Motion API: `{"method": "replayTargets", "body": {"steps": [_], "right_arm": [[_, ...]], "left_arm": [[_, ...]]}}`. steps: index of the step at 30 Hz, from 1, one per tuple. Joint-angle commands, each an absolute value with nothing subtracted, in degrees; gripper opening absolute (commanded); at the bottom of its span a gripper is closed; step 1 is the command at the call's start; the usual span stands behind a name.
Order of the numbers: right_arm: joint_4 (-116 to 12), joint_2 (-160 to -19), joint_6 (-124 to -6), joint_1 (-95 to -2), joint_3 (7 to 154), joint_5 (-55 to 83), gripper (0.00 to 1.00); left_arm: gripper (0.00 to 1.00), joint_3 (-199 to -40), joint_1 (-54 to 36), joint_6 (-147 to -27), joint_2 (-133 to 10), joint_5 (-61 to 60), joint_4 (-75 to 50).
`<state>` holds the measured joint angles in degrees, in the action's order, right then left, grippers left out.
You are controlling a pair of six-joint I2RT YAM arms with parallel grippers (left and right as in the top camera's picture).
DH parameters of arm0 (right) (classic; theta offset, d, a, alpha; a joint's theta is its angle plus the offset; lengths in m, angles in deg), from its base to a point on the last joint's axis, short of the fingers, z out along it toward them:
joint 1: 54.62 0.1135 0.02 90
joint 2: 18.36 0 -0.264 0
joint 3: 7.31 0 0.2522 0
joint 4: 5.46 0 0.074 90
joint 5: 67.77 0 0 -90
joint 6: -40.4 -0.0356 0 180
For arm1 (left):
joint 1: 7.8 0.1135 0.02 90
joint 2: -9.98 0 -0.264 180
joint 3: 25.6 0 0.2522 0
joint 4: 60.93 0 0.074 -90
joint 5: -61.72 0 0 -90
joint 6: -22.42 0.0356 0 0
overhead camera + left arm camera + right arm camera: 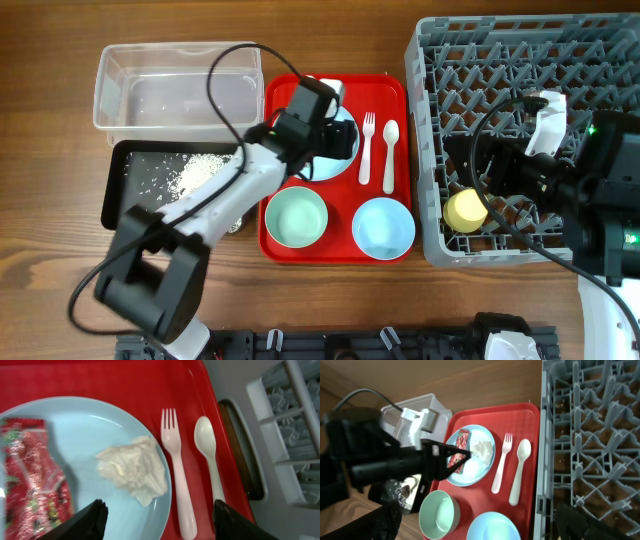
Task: Sort waste into correct bins and load items into the dishwasher rack
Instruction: 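Grasp the white tissue on the blue plate with the left gripper, then carry the tissue to the clear bin and open the left gripper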
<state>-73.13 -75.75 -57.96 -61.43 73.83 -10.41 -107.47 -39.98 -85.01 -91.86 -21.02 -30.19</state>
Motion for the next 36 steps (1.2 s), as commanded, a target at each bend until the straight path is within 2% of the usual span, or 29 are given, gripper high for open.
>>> {"method": "replayTargets", "body": {"steps": [1, 10, 14, 16, 17, 27, 36], "right_arm": [[-73.87, -76.91, -59.25, -61.56, 74.37, -11.53, 1.00], [-75.90, -80.21, -59.25, -61.56, 74.37, -11.55, 1.00], [-76.30, -80.65, -59.18, -61.56, 74.37, -11.55, 1.00], [-76.25, -80.62, -59.09, -61.56, 74.37, -11.53, 1.00], [-76.27, -80.62, -58.79, -61.56, 74.37, -11.53, 1.00], [-76.27, -80.62, -58.64, -61.56, 74.37, -11.51, 1.00], [-76.30, -80.65, -58.66, -61.56, 74.37, -11.29, 1.00]], "left_arm": [[0.68, -108.04, -41.08, -84.73, -97.24, -21.96, -33.17], [0.68, -108.04, -41.01, -84.69, -103.29, -22.74, -37.78], [0.39, -108.06, -41.01, -84.71, -103.38, -23.88, -38.02], [0.08, -108.06, -40.97, -84.73, -102.97, -23.88, -37.98], [0.04, -108.06, -40.92, -85.01, -102.49, -23.86, -37.95], [0.04, -108.06, -37.95, -87.90, -86.22, -23.66, -31.03], [0.04, -108.06, -37.51, -87.31, -79.95, -23.68, -22.57]]}}
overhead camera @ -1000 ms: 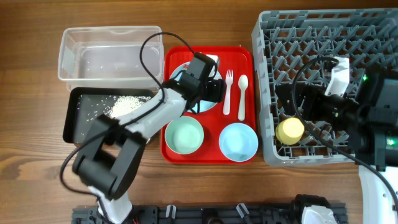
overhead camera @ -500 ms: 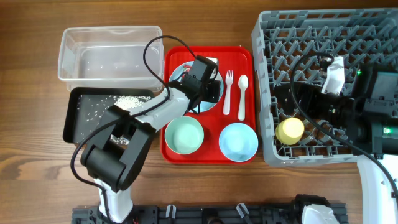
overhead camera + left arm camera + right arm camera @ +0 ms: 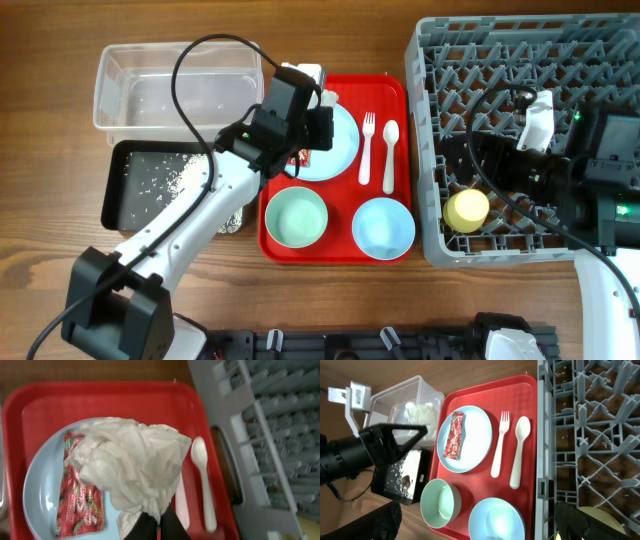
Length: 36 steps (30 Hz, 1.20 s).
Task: Sort waste into correct bins and load items into the dishwasher rack
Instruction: 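Carry the tissue to the clear bin and open the left gripper, then grasp the red wrapper on the blue plate with the left gripper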
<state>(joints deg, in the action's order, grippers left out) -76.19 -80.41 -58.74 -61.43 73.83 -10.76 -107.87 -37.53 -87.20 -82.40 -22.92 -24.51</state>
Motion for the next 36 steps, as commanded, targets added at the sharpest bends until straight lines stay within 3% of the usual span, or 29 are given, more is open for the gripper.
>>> {"method": "replayTargets", "body": {"steps": [1, 7, 15, 20, 30, 32, 33, 34, 36], "right_arm": [[-76.30, -80.65, -58.72, -61.56, 74.37, -11.29, 1.00], [-76.23, -80.80, -58.74, -61.56, 74.37, -11.29, 1.00], [-76.23, -81.70, -58.77, -61.56, 74.37, -11.29, 1.00], [-76.23, -82.37, -58.77, -61.56, 74.37, -11.29, 0.99], [-76.23, -83.71, -58.74, -61.56, 74.37, -11.29, 1.00], [-76.23, -83.97, -58.77, -61.56, 74.37, -11.29, 1.00], [-76.23, -84.10, -58.74, -61.56, 74.37, -11.29, 1.00], [-76.23, -84.25, -58.74, -61.56, 74.37, -11.29, 1.00], [-76.23, -84.60, -58.74, -61.56, 74.37, -11.29, 1.00]], "left_arm": [[0.04, -108.06, -37.51, -87.31, -78.86, -23.68, -22.11], [0.04, -108.06, -35.46, -87.40, -70.20, -23.88, -20.03], [0.04, -108.04, -25.64, -85.78, -62.55, -25.56, -12.25], [0.04, -108.04, -20.40, -77.19, -68.65, -26.26, -14.59], [0.04, -108.04, -15.79, -76.77, -84.48, -27.77, -27.29], [0.20, -108.04, -15.26, -76.88, -86.40, -27.73, -28.66], [0.44, -108.06, -15.17, -77.02, -86.81, -27.46, -28.80], [0.55, -108.06, -15.17, -76.99, -86.77, -26.61, -28.66], [0.66, -108.39, -15.50, -76.99, -85.44, -22.26, -27.37]]}}
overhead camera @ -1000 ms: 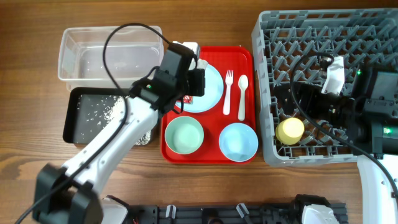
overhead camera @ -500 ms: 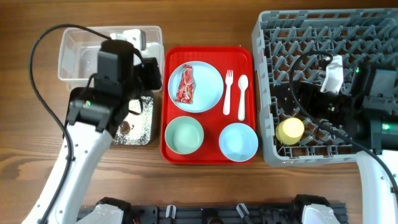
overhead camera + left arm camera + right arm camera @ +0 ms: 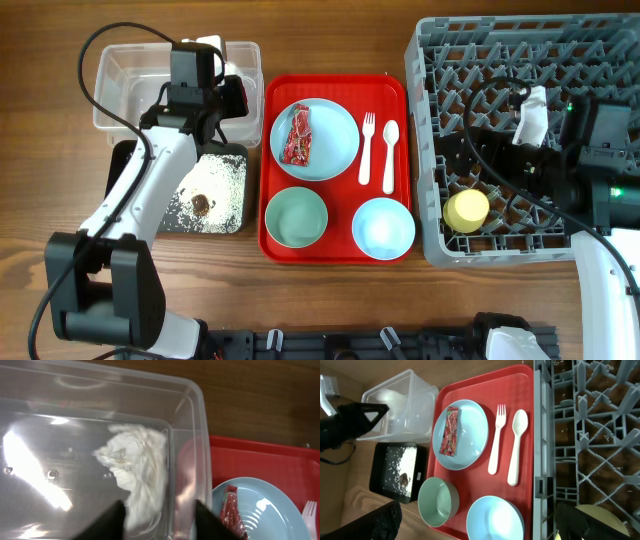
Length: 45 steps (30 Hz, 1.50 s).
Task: Sort waste into correct bins and load items into the dishwasher rack
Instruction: 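Grasp the red wrapper on the blue plate with the left gripper, then carry the red wrapper into the clear bin and release it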
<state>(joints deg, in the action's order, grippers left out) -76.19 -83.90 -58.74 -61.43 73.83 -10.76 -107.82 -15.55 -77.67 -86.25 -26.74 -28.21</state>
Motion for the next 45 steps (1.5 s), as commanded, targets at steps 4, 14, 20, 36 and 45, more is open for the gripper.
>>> {"method": "replayTargets", "body": {"steps": [4, 14, 20, 36, 45], "right_arm": [[-76.23, -85.43, -58.74, -61.56, 74.37, -11.29, 1.00], [-76.21, -86.92, -58.77, -61.56, 74.37, -11.29, 1.00], [-76.14, -86.96, -60.45, -61.56, 74.37, -11.35, 1.00], [-70.61, -73.06, -55.18, -61.56, 74.37, 2.07, 1.00], [-70.46, -73.80, -55.18, -61.56, 74.37, 2.09, 1.00]], "left_arm": [[0.66, -110.25, -18.56, -76.99, -80.78, -16.62, -22.46], [0.65, -108.13, -34.02, -76.97, -83.49, -31.16, -15.79], [0.65, -108.13, -33.36, -76.97, -93.57, -31.40, -22.22], [0.34, -108.13, -33.08, -76.97, -104.17, -31.16, -26.28], [0.04, -111.43, -33.05, -77.41, -97.46, -31.16, -22.83]]}}
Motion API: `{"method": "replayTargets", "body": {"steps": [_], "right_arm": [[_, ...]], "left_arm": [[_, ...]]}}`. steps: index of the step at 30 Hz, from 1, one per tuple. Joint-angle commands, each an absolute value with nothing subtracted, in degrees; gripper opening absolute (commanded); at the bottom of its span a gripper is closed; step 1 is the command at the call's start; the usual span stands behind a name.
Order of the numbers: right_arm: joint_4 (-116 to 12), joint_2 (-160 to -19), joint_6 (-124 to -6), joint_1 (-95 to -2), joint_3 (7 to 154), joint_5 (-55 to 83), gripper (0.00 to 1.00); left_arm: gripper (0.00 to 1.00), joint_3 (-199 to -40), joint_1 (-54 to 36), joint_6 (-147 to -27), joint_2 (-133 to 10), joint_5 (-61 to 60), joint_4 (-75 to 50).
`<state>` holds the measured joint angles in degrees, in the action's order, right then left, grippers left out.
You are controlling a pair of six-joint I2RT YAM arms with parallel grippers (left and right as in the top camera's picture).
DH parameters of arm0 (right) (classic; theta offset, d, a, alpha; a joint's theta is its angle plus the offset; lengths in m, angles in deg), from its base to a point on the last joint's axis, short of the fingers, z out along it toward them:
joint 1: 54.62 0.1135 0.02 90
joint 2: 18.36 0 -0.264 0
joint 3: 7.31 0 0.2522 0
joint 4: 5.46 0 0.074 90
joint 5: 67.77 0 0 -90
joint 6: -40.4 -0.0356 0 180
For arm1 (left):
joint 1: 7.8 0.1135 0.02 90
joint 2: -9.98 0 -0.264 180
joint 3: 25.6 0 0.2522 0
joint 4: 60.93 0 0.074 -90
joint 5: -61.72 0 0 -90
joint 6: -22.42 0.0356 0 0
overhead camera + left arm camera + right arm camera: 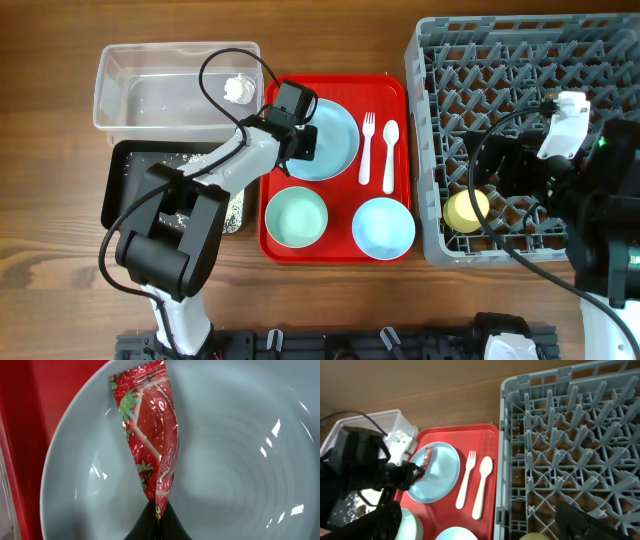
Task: Sort waste into correct bins and load items into the dishwasher rack
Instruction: 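Carry the red wrapper into the clear bin and release it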
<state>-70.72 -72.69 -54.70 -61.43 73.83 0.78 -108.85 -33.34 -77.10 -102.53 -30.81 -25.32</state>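
A red strawberry-print wrapper [150, 435] is over the light blue plate [235, 460], turned on edge. My left gripper [157, 520] is shut on the wrapper's near end. From overhead, the left gripper [300, 140] is at the plate's [338, 140] left side on the red tray [335, 250]. A crumpled white napkin [237, 88] lies in the clear bin [150, 95]. My right gripper [497, 178] hangs open over the grey dishwasher rack [520, 60], close to a yellow cup [465, 210] in the rack. Nothing is between its fingers.
On the tray lie a white fork [367, 145] and spoon [390, 150], with a green bowl [296, 217] and a blue bowl [383, 227] nearer the front. A black tray [140, 170] with rice grains sits left of the red tray, below the clear bin.
My left gripper was open over the clear bin with the napkin lying in it. It is now at the plate, shut on the wrapper. The right wrist now views more of the rack.
My left gripper stood open around the napkin on the plate, beside the wrapper. Then it was shut on the napkin, held above the plate. Then the napkin lay in the clear bin and the gripper was open. Now it grips the wrapper on the plate.
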Motion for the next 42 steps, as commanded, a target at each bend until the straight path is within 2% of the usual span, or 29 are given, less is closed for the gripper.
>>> {"method": "replayTargets", "body": {"steps": [1, 8, 13, 16, 22, 30, 31, 32, 33, 42], "right_arm": [[-70.46, -74.48, -55.20, -61.56, 74.37, 2.09, 1.00], [-70.46, -79.73, -55.23, -61.56, 74.37, 2.07, 1.00], [-75.66, -83.23, -58.66, -61.56, 74.37, -0.43, 1.00], [-74.85, -82.74, -55.77, -61.56, 74.40, -4.25, 1.00], [-74.50, -72.25, -52.65, -61.56, 74.90, -4.58, 1.00], [-76.93, -47.75, -52.82, -61.56, 74.90, 4.91, 1.00], [-77.24, -46.40, -52.82, -61.56, 74.90, 4.89, 1.00], [-77.65, -45.43, -52.82, -61.56, 74.90, 4.89, 1.00], [-78.09, -44.93, -52.78, -61.56, 74.90, 4.91, 1.00], [-79.73, -44.82, -52.80, -61.56, 74.22, 4.89, 1.00]], "left_arm": [[0.04, -112.33, -33.01, -77.41, -95.54, -31.16, -21.34], [0.04, -113.79, -28.38, -77.41, -84.21, -33.06, -16.47], [0.04, -113.79, -18.06, -77.43, -83.43, -31.92, -17.08], [0.04, -113.77, -12.27, -76.99, -85.28, -24.62, -17.78], [0.04, -113.77, -7.63, -75.53, -89.24, -21.87, -18.44], [0.04, -113.59, -7.57, -73.98, -92.87, -22.13, -21.78], [0.20, -113.59, -7.57, -73.98, -93.20, -22.11, -22.13], [0.58, -113.62, -7.57, -74.00, -93.44, -22.11, -22.15], [1.00, -113.62, -7.57, -74.06, -93.44, -22.11, -22.11], [1.00, -116.22, -7.74, -75.53, -83.12, -21.23, -13.26]]}}
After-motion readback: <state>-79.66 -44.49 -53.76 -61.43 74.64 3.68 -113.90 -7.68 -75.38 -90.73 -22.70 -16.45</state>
